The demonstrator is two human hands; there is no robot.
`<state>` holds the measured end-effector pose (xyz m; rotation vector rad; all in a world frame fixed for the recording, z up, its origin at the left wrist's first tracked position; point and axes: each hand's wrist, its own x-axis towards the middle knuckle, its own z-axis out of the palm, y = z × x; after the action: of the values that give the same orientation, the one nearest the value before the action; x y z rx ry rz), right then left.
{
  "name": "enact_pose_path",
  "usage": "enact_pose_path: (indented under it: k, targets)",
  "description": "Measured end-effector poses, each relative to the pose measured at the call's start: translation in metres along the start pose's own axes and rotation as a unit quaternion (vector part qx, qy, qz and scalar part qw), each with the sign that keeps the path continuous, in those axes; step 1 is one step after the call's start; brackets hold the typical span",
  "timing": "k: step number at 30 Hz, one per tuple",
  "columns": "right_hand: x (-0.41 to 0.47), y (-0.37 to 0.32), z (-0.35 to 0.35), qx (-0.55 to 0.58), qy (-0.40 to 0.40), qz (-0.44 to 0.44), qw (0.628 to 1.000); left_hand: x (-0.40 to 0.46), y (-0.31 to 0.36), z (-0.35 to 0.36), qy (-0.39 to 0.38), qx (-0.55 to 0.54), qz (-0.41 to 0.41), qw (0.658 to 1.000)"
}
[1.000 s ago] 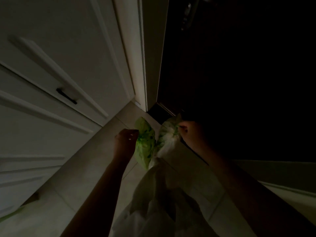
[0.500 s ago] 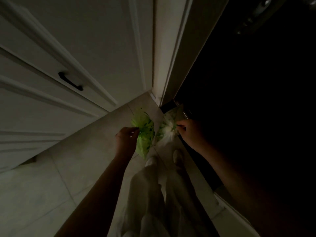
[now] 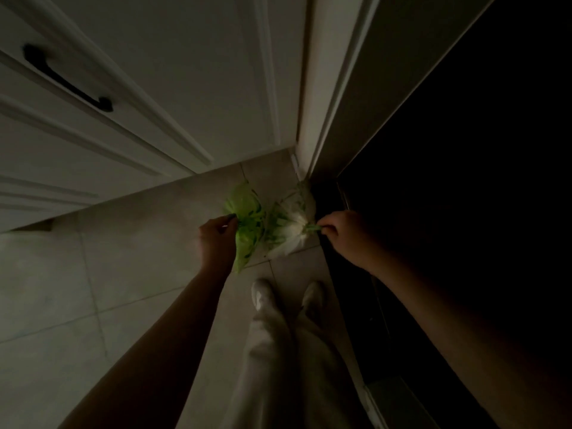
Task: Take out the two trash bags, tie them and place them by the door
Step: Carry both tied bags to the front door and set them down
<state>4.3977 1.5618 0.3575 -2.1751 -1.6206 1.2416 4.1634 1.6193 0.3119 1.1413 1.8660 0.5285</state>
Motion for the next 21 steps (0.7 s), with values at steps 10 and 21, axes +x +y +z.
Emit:
enact_pose_path:
  k: [10, 21]
  targets:
    - [0.074, 0.102, 0.020, 0.103, 0.059, 0.173, 0.978, 0.031, -0.035, 0.061, -0.017, 0.029, 0.017, 0.999]
    - [0.118, 0.139, 0.064, 0.161, 0.076, 0.256, 0.950, 0.076, -0.051, 0.090, 0.013, 0.070, 0.008, 0.997]
